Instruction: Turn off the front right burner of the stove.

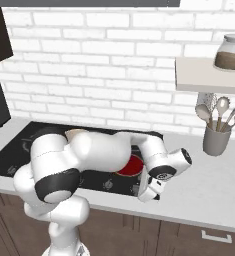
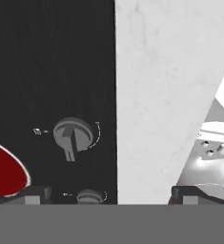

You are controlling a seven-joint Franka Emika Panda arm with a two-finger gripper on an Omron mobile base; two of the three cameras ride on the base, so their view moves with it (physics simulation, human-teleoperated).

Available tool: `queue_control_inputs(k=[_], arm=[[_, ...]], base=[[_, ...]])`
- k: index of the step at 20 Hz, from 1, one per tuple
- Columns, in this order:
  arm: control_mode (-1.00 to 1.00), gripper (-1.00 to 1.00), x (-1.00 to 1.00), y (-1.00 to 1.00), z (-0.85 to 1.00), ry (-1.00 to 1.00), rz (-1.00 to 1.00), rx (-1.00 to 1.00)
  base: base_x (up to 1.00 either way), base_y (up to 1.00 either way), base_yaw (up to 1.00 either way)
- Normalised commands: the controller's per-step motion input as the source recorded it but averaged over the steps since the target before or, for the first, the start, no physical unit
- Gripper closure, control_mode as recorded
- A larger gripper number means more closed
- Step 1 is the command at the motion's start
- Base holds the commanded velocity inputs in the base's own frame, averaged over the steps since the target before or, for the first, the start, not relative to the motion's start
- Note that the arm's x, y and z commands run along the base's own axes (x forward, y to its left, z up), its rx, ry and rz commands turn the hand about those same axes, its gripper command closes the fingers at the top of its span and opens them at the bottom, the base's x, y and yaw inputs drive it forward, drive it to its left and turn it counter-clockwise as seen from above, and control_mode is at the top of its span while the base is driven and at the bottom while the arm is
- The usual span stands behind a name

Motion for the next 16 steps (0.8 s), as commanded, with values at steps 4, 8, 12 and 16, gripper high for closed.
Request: queue_control_inputs(k=[4,8,12,16], arm=[[-1.0,-1.0,0.24,0.13,-0.03,0.0,-0.1,-0.02],[-1.0,-1.0,0.31,0.12,-0.07,0.0,-0.05,-0.04],[-1.0,-1.0,0.24,0.0,-0.28,0.0,0.0,-0.09],[-1.0,-1.0,0.03,0.0,-0.35,0.0,0.0,-0.09]], base=[[0.0,0.0,0.0],[0.0,0.0,0.0],[0.0,0.0,0.0],[0.0,0.0,0.0]])
